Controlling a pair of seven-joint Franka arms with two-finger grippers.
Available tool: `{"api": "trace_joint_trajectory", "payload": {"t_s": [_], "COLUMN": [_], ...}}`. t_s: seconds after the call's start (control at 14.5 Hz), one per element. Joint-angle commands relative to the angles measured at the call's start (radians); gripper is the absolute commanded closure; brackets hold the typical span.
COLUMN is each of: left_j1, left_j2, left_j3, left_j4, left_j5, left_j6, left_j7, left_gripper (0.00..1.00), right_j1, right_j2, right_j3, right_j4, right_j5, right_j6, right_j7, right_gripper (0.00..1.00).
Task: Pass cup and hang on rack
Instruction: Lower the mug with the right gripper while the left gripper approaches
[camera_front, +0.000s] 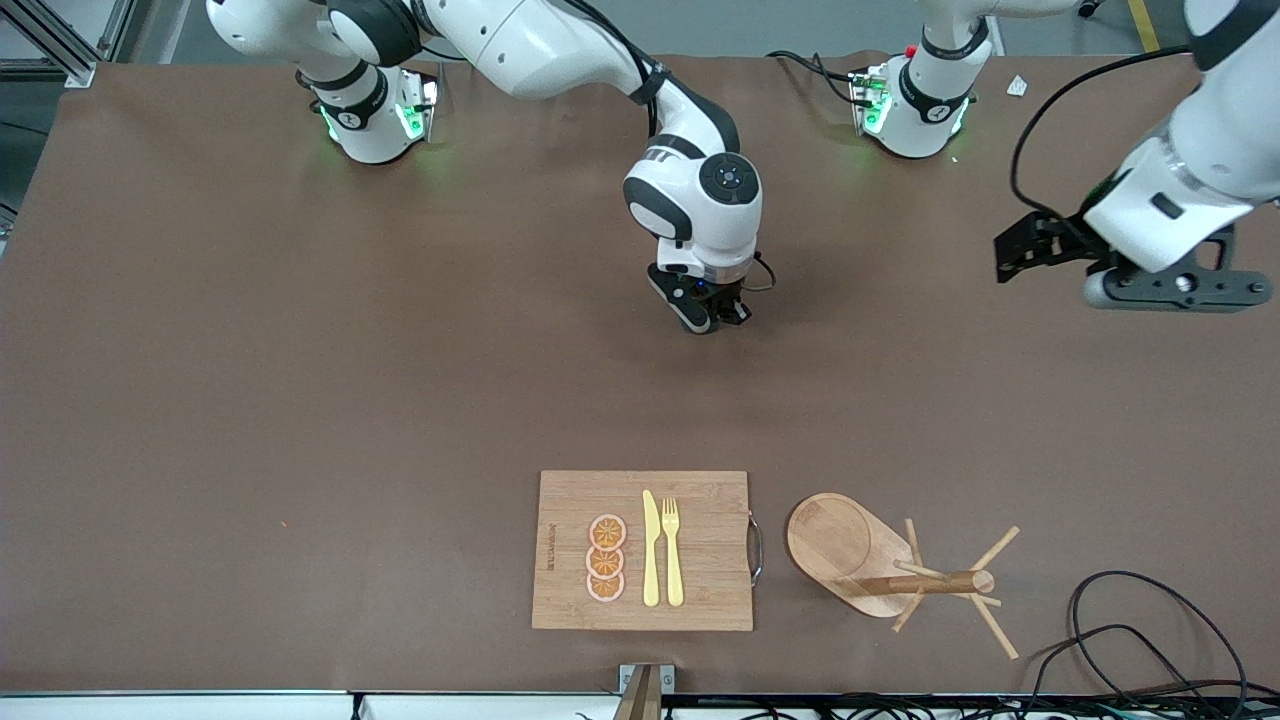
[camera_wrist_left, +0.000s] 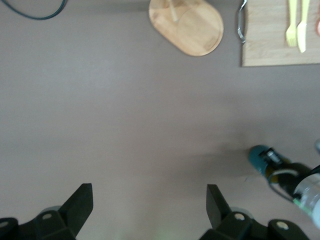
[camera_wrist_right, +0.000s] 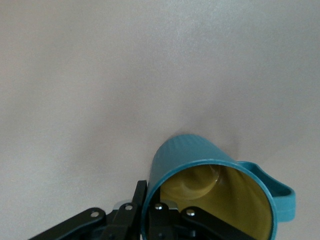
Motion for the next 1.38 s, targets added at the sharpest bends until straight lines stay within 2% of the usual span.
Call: {"api": "trace_joint_trajectory", "payload": {"t_s": [0.0,0.07,0.48,0.62,0.83,1.17,1.31], "left_j1": [-0.012,-0.032,-0.147,-0.188,-0.241,-0.374,-0.419], "left_j2": [0.06,0.066,0.114,0.13,0.149,0.199,0.204], "left_j3": [-0.007,-0.012,-0.017,-0.017,-0.015,-0.017,-0.017], "left_j4": [0.039,0.044,0.056,0.054,0.053,0.027,-0.017], "left_j5": [-0.004,-0.004,-0.002,0.003,0.013,0.111,0.139], "left_j6": [0.038,0.048,0.08,0.112,0.158,0.236,0.298], "left_j7": [-0.047,-0.094,-0.473,-0.552,-0.676,-0.941,-1.059], "left_gripper": [0.0,0.0,0.0,0.0,0.0,0.0,0.0], "right_j1": [-0.009,-0.009,-0.035,-0.086,-0.122,-0.233,-0.267], "right_j2": [0.015,0.013,-0.04,-0.082,-0.218,-0.437,-0.477], "right_j3": [0.005,0.005,0.005,0.016,0.004,0.001,-0.002], "right_j4": [0.023,0.024,0.027,0.03,0.024,-0.127,-0.143], "right_j5": [-0.007,-0.007,0.01,0.009,0.012,-0.004,-0.016], "right_j6": [-0.018,-0.016,-0.028,-0.131,-0.321,-0.39,-0.435], "right_j7": [-0.031,-0.03,-0.015,-0.041,-0.286,-0.692,-0.827], "right_gripper": [0.25,0.0,0.0,0.0,0.0,0.0,0.0]}}
